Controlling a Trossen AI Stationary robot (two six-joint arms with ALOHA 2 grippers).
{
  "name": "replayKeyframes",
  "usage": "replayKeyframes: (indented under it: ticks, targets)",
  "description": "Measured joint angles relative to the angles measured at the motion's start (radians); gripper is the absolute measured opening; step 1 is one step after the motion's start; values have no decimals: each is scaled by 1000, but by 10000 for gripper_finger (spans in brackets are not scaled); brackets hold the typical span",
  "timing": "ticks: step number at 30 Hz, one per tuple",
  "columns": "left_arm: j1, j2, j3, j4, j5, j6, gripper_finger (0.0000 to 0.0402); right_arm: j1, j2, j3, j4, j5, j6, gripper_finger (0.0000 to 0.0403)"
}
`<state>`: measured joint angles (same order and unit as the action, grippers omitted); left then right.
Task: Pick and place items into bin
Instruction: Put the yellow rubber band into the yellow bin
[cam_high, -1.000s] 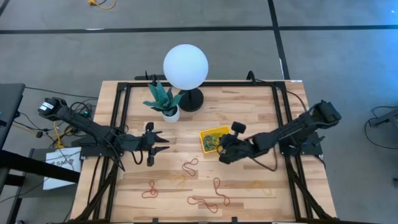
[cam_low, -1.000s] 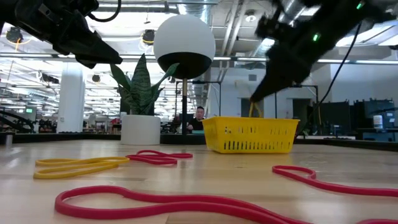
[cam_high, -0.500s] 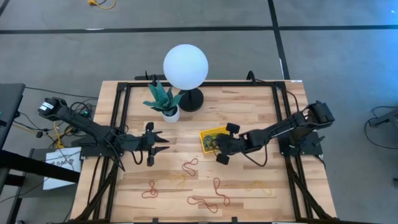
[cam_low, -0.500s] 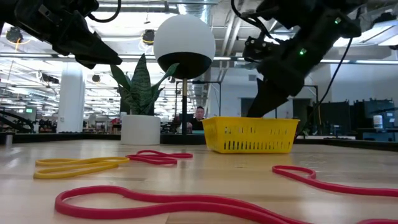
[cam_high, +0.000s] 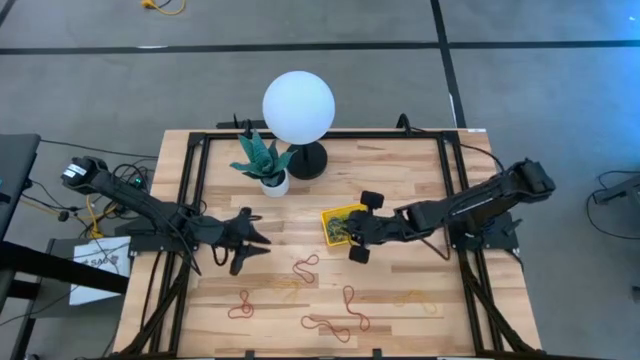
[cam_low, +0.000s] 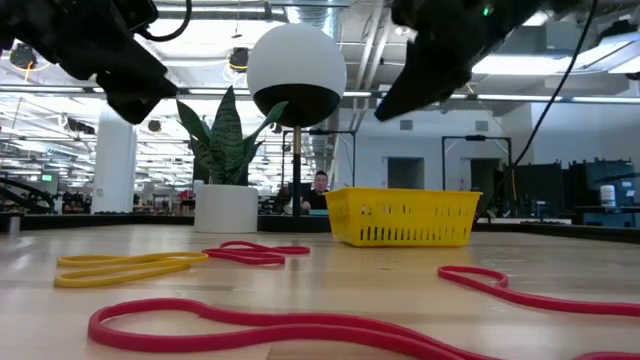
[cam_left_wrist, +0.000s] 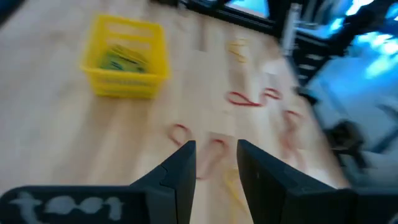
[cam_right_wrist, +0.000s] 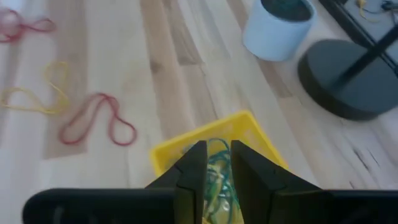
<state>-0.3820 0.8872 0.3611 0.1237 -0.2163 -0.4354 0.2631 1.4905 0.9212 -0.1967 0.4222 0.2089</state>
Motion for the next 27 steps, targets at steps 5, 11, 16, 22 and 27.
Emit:
replayKeyframes:
  ticks: [5, 11, 16, 22, 27]
  targets:
    - [-18, 74, 0, 68, 92, -61, 106, 37, -21, 0, -3, -2, 0, 66]
    - [-53, 274, 62, 156, 176, -122, 106, 77, -20, -1, -13, -4, 1, 66]
    - [-60, 472, 205, 52, 152, -86, 106, 130, -48, -1, -37, -6, 108, 66]
    - [-60, 652, 421, -302, 102, -53, 106, 213, -97, -1, -257, -5, 353, 66]
    - [-60, 782, 521, -333, 148, -45, 105, 280, -96, -1, -379, -5, 500, 66]
